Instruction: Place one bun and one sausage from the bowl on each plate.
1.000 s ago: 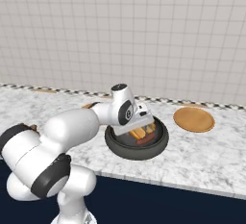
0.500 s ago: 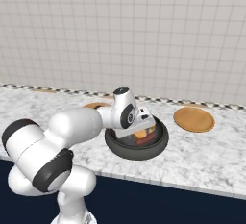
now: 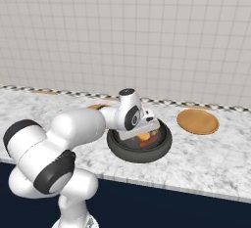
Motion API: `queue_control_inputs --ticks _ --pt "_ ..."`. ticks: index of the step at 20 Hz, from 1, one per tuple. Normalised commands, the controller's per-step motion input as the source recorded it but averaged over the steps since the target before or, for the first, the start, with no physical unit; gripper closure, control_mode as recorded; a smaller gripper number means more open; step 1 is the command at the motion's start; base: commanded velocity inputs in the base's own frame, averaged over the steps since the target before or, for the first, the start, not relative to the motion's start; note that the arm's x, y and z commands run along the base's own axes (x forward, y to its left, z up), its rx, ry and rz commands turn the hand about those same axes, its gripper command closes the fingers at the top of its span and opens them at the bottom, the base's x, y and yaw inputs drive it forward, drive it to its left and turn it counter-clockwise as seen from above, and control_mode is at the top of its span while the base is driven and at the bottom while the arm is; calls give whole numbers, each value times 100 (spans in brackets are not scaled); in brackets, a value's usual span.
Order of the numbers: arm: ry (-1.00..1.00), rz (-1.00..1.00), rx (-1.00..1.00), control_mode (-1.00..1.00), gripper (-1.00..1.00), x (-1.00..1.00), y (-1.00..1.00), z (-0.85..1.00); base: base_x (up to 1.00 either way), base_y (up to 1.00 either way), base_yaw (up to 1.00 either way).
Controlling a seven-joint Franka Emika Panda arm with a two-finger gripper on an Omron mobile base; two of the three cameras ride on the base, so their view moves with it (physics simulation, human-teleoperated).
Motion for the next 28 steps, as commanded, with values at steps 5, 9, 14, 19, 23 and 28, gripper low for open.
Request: queue_control_inputs --ticks 5,9,14,19,23,28 --pt "0 0 1 -100 100 0 0 -11 0 0 0" --pt "-2 0 0 -100 100 -34 0 20 0 0 0" --pt "-10 6 5 -100 100 -70 25 87 0 0 0" --pt "-16 0 2 -100 100 -1 98 43 0 0 0" --pt "-13 -8 5 -100 100 15 100 10 0 0 0" --pt "-9 -19 7 -100 100 31 100 40 0 0 0"
